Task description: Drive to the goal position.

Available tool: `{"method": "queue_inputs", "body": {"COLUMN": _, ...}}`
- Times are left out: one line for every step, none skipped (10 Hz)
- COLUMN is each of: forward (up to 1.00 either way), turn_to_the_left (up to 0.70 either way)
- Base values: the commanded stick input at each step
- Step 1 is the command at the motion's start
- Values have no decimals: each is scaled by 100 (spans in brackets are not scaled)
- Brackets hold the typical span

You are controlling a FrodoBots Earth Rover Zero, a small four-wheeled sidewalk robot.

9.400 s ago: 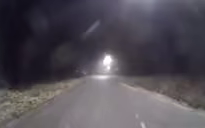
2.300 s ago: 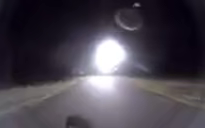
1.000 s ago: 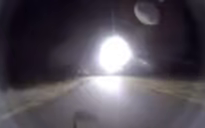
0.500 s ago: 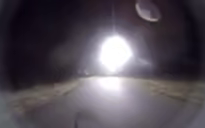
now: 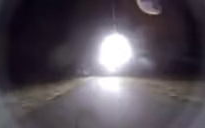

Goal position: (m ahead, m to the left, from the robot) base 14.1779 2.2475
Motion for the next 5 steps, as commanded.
{"method": "queue_inputs", "body": {"forward": 99, "turn_to_the_left": 0}}
{"method": "queue_inputs", "body": {"forward": 99, "turn_to_the_left": 0}}
{"method": "queue_inputs", "body": {"forward": 99, "turn_to_the_left": 0}}
{"method": "queue_inputs", "body": {"forward": 99, "turn_to_the_left": 0}}
{"method": "queue_inputs", "body": {"forward": 99, "turn_to_the_left": 0}}
